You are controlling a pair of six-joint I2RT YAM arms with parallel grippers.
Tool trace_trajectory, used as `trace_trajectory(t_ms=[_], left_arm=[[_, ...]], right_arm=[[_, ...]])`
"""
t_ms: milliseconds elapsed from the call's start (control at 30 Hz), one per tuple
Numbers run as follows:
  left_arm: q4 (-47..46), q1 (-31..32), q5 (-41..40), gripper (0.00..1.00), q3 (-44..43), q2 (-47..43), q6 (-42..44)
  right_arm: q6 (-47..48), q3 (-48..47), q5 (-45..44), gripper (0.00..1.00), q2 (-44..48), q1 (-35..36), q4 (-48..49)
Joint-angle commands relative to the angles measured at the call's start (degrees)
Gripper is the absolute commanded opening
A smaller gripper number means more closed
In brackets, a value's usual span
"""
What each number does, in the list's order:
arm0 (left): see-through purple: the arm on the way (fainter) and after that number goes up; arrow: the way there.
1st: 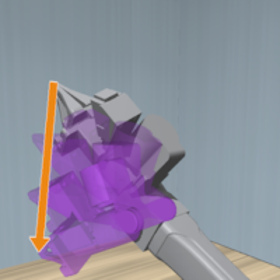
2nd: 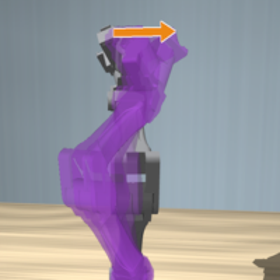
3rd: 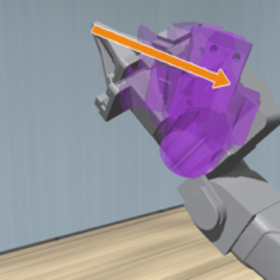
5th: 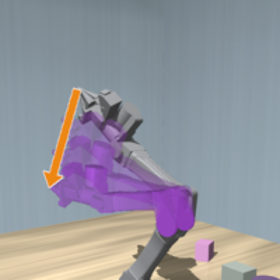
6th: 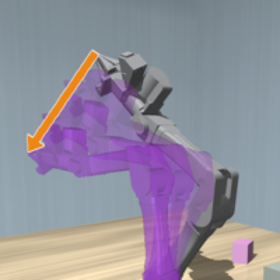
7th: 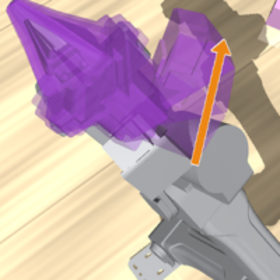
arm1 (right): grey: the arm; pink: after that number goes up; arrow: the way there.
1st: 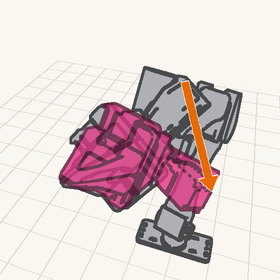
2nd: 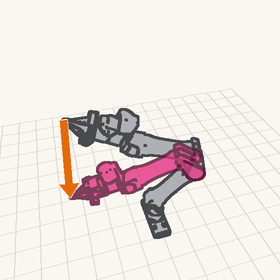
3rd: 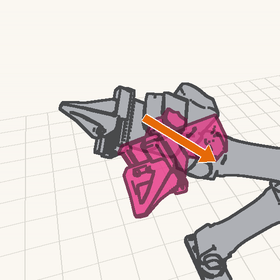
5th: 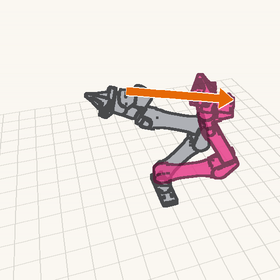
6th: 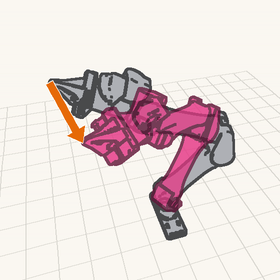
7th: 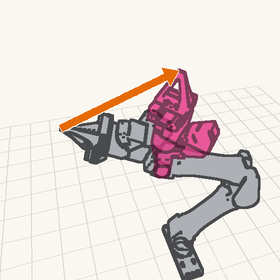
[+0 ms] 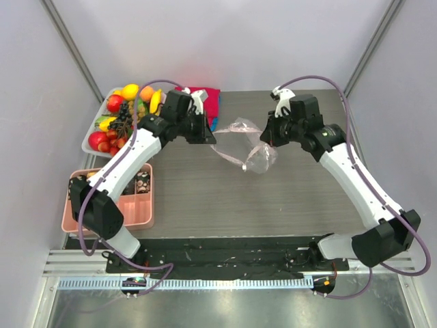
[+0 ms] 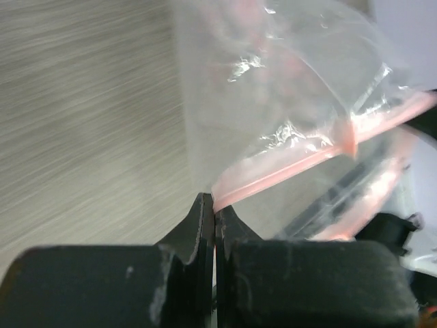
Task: Place the food in the zip-top bag and seal the zipper
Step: Open the zipper of the food storage bag.
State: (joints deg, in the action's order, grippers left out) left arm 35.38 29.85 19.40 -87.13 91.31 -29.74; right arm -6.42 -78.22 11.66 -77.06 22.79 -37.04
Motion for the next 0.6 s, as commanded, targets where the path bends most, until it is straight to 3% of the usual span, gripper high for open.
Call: trace_trajectory(t_ms=[0,133,233,433,567], left_arm=[[17.32,-4.17,-1.46,0.00,-8.99,2.46,13.73],[24.63,-5.76,-4.01,0.00,-14.02,5.19,22.50],[23.87,-5.76,-3.06,0.00,-13.33,5.37,24.11],[19.74,-5.59,9.93,0.22,-13.41,8.35,23.24],[20.26,-5.76,13.03,0.39,-16.04,11.26,23.40]], right_arm=[[-4.90,-4.49,3.62,0.01,5.68,-0.46,-4.97],[-8.08,-3.53,8.54,0.01,9.02,-0.73,-7.17],[-10.79,-1.51,12.23,0.01,10.78,-0.73,-6.39],[-17.91,5.43,13.39,0.01,9.12,-0.81,0.27],[-22.57,8.60,10.93,0.01,6.58,-0.73,6.61]])
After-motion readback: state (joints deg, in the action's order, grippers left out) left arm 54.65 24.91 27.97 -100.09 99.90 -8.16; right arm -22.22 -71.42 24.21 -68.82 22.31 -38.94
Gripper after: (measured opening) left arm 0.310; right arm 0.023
